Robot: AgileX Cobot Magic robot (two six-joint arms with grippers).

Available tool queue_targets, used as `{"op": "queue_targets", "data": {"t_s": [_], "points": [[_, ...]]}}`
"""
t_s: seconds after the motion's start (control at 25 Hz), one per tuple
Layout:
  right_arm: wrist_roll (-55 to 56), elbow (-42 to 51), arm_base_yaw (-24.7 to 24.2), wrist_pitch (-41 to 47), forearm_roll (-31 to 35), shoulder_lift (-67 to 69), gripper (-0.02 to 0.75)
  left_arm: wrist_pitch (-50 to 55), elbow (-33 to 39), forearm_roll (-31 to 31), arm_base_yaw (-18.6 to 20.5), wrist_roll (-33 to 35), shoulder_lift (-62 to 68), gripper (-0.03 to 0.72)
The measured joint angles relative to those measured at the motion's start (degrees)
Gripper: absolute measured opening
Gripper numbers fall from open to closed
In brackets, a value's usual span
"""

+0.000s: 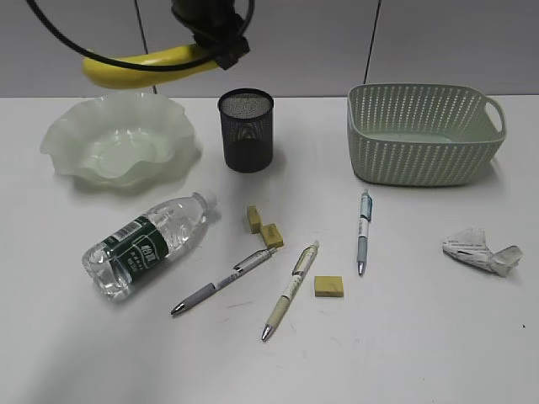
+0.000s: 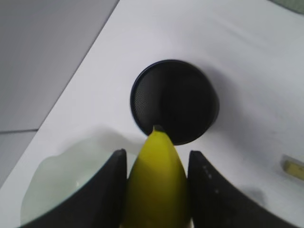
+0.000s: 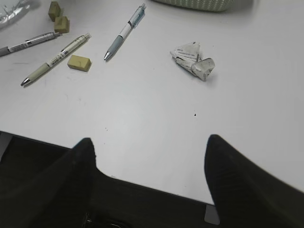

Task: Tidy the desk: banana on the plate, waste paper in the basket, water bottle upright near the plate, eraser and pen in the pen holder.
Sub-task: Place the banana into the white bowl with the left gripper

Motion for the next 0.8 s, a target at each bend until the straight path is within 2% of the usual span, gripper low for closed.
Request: {"op": "queue_targets", "data": {"t_s": [0.24, 0.44, 0.56, 0.8], "points": [[0.0, 0.0, 0.0, 0.0, 0.0, 0.0, 0.561, 0.1, 0.0, -6.8, 9.4, -0.6, 0.2, 0.295], [0.0, 0.0, 0.0, 0.0, 0.0, 0.0, 0.561, -1.7, 0.0, -10.8, 15.1, -0.6, 2.0, 0.295], [0.0, 0.0, 0.0, 0.0, 0.0, 0.0, 0.561, -2.9, 0.0, -11.0, 16.5, -0.2, 5.0, 0.295], [0.0, 0.0, 0.0, 0.0, 0.0, 0.0, 0.561, -7.8, 0.1, -11.6, 16.5, 0.0, 10.3, 0.295]]}}
